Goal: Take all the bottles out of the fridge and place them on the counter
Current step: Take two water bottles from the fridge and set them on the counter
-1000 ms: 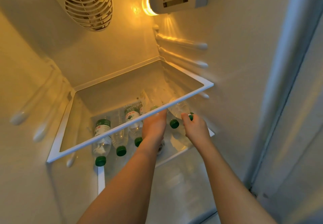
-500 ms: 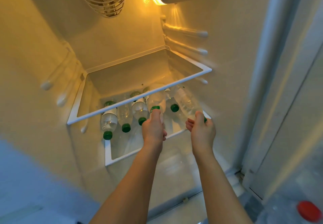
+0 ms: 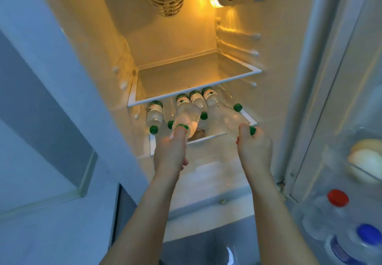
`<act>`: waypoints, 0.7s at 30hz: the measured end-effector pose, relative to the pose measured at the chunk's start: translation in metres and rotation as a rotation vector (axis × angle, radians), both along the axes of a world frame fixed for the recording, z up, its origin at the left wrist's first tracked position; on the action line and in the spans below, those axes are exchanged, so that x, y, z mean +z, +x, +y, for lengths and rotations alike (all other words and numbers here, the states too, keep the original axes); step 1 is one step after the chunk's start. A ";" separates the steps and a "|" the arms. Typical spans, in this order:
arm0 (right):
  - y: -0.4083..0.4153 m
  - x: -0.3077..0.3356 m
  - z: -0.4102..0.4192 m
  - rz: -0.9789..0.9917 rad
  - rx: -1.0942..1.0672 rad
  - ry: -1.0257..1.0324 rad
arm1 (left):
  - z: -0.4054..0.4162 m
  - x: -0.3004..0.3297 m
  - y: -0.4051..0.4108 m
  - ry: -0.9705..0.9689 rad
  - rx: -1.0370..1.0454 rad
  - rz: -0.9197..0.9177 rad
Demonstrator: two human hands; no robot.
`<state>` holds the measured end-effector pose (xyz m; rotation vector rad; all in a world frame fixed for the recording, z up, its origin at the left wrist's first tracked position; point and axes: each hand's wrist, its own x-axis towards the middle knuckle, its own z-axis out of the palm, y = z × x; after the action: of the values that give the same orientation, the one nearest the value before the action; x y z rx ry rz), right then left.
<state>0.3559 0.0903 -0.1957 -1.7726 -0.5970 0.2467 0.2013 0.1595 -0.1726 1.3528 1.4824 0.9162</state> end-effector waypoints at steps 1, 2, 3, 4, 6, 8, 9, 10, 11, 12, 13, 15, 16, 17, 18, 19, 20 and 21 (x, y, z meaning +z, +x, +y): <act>-0.009 0.004 -0.011 -0.062 0.005 -0.031 | -0.010 0.007 -0.013 0.020 0.004 0.036; -0.013 0.006 -0.016 -0.121 0.005 -0.064 | -0.016 0.014 -0.019 0.039 -0.010 0.070; -0.019 0.009 -0.023 -0.176 0.014 -0.099 | -0.026 0.022 -0.029 0.055 -0.025 0.094; -0.024 0.011 -0.029 -0.222 0.026 -0.135 | -0.036 0.029 -0.038 0.070 -0.042 0.127; -0.033 0.016 -0.042 -0.276 0.056 -0.196 | -0.058 0.044 -0.056 0.098 -0.075 0.200; -0.043 0.023 -0.055 -0.339 0.085 -0.286 | -0.079 0.054 -0.074 0.123 -0.091 0.293; -0.049 0.026 -0.061 -0.363 0.104 -0.335 | -0.088 0.056 -0.082 0.130 -0.095 0.345; -0.055 0.029 -0.067 -0.376 0.127 -0.378 | -0.096 0.057 -0.089 0.129 -0.097 0.403; -0.062 0.030 -0.072 -0.383 0.159 -0.425 | -0.103 0.057 -0.097 0.131 -0.094 0.459; -0.070 0.030 -0.076 -0.397 0.199 -0.476 | -0.110 0.056 -0.103 0.135 -0.089 0.511; -0.078 0.030 -0.081 -0.419 0.248 -0.533 | -0.116 0.054 -0.110 0.138 -0.081 0.558; -0.093 0.027 -0.088 -0.446 0.370 -0.654 | -0.128 0.047 -0.124 0.119 -0.070 0.638; -0.102 0.025 -0.092 -0.451 0.439 -0.705 | -0.134 0.043 -0.131 0.098 -0.067 0.672; -0.110 0.023 -0.095 -0.453 0.509 -0.742 | -0.140 0.038 -0.139 0.072 -0.060 0.709; -0.119 0.022 -0.098 -0.451 0.572 -0.767 | -0.146 0.032 -0.147 0.042 -0.047 0.752; -0.126 0.021 -0.100 -0.446 0.630 -0.785 | -0.151 0.026 -0.156 0.017 -0.026 0.792; -0.134 0.021 -0.102 -0.443 0.685 -0.798 | -0.156 0.022 -0.164 -0.002 0.004 0.827; -0.142 0.022 -0.102 -0.451 0.744 -0.805 | -0.161 0.018 -0.173 -0.016 0.040 0.858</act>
<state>0.2144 -0.0115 -0.1740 -2.3143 -1.6600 0.6753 0.0282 -0.0015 -0.1549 1.8211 2.1351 0.3248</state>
